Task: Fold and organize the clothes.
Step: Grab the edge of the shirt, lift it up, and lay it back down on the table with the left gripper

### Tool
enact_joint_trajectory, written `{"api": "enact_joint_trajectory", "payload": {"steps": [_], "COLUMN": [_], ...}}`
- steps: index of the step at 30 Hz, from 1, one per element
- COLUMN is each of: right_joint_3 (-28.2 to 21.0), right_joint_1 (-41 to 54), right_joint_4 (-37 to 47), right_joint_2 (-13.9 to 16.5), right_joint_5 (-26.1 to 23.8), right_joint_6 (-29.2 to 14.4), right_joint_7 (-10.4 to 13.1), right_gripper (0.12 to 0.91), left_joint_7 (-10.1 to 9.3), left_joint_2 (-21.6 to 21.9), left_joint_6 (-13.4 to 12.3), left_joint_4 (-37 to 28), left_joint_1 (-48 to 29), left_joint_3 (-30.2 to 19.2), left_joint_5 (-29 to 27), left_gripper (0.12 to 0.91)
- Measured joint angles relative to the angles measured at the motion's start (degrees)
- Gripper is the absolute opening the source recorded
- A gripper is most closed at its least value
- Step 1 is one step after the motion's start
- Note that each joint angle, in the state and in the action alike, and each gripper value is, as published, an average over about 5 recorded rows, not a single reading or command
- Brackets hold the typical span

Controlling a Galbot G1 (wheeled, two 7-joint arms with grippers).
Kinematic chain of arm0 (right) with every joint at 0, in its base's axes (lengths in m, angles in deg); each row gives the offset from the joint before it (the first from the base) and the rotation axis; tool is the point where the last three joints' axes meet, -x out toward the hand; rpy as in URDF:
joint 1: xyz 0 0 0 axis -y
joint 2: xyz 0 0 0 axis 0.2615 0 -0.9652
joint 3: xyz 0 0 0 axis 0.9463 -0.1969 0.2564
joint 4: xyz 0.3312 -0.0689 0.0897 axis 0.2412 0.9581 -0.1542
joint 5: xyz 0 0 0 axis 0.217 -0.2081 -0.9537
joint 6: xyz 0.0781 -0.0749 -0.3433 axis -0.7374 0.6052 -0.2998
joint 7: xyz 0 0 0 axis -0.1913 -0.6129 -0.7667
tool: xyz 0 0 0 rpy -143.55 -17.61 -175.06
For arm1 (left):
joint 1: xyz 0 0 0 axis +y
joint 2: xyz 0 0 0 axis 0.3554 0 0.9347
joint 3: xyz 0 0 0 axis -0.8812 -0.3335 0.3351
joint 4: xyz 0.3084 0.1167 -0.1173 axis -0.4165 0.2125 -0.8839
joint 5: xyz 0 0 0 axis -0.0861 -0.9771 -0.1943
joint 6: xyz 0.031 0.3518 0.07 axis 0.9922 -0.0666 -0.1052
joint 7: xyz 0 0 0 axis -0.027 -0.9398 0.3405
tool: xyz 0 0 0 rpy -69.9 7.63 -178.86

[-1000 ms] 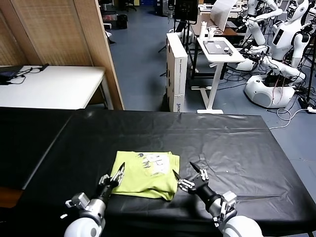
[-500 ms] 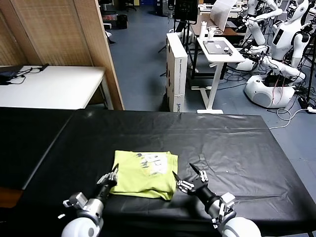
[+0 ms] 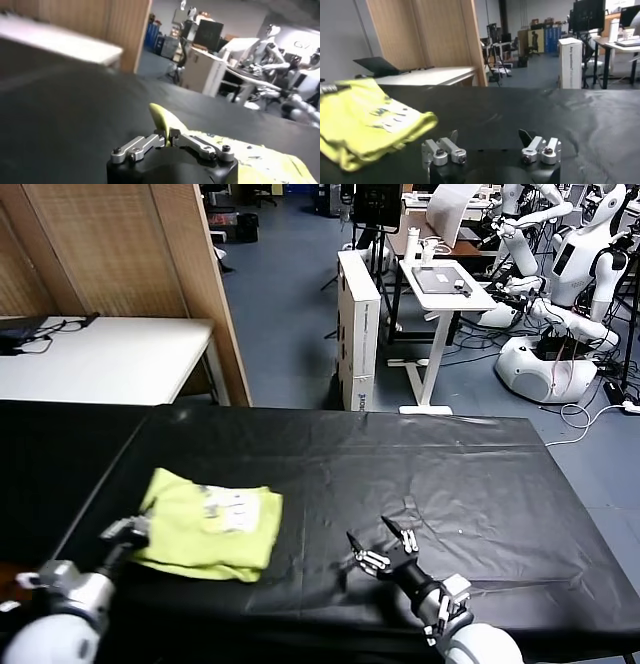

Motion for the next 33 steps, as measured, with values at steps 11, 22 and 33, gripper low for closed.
{"api": "enact_joint_trajectory", "payload": {"steps": [11,22,33], "right_joint_3": [-0.09,-0.76,-3.2], "right_joint_1": [-1.32,-1.23,2.4], "right_joint_4": [-0.19,-0.08,-0.99], "right_joint_2": [-1.13,-1.24,0.45], "right_joint_5": [-1.35,-1.44,8.6], "right_joint_6": [-0.14,0.7,7.06], "right_joint_7": [-0.2,0.12,3.01], "right_gripper": [0.907,0.907,0.907], "left_joint_7": [-3.86,-7.05,-4.46], "left_joint_2": [-1.21,-18.5,-22.83], "left_joint_6": [4.71,4.36,3.36], "left_joint_4": [9.16,1.66,-3.42], "left_joint_1": [0.54,-2.72,-6.16], "left_joint_3": [-3.79,-28.99,-34.62], "left_joint_5": [-3.52,-12.94,-17.0], "left_gripper": [0.181,0.181,0.327]}}
